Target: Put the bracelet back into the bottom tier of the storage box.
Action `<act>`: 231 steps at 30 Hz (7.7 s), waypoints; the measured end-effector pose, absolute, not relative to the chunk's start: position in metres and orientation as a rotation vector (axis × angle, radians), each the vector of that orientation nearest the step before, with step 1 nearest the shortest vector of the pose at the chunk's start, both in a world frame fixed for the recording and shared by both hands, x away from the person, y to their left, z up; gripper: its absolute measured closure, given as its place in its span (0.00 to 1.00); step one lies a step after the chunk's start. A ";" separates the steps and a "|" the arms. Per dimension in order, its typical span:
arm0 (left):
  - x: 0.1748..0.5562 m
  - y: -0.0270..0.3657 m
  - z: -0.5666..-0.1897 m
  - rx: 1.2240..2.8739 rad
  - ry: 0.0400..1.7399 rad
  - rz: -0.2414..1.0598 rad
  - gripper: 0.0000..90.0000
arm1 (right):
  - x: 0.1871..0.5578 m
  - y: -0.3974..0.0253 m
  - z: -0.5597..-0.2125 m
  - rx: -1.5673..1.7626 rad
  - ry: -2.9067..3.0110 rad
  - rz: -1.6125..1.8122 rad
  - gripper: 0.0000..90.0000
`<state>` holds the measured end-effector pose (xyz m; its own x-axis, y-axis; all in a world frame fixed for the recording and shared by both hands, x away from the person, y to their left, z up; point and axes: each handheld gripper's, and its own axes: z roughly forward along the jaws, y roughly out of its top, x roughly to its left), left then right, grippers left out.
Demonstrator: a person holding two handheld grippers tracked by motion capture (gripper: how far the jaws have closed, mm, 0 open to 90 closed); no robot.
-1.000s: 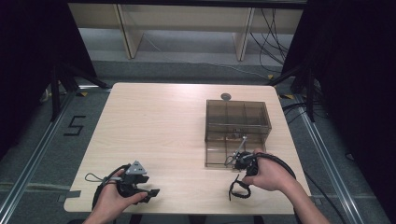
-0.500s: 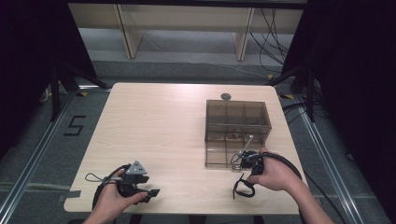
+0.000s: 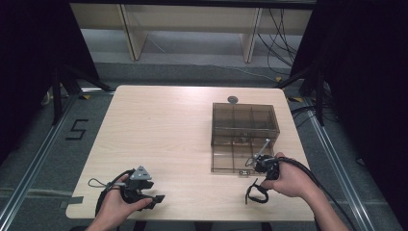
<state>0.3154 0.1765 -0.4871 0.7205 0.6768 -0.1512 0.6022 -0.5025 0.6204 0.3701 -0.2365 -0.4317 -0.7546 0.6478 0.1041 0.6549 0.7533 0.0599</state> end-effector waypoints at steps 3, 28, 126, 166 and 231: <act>0.315 0.176 -0.487 2.258 0.970 0.143 0.37 | 0.369 -0.239 -0.432 -1.080 -2.854 -0.155 0.94; 0.315 0.177 -0.487 2.257 0.967 0.144 0.37 | 0.370 -0.267 -0.435 -1.165 -2.832 -0.141 0.94; 0.316 0.177 -0.488 2.273 0.956 0.137 0.37 | 0.442 -0.293 -0.426 -1.754 -2.494 -0.215 0.94; 0.315 0.177 -0.488 2.262 0.973 0.133 0.37 | 0.463 -0.292 -0.443 -1.792 -2.457 -0.150 0.94; 0.315 0.176 -0.489 2.266 0.961 0.121 0.37 | 0.473 -0.270 -0.456 -1.797 -2.514 -0.027 0.85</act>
<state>0.3151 0.1759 -0.4889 0.7250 0.6689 -0.1639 0.6074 -0.5088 0.6101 0.4732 -0.2701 -0.4560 -0.3230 0.9450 0.0520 0.9459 0.3242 -0.0153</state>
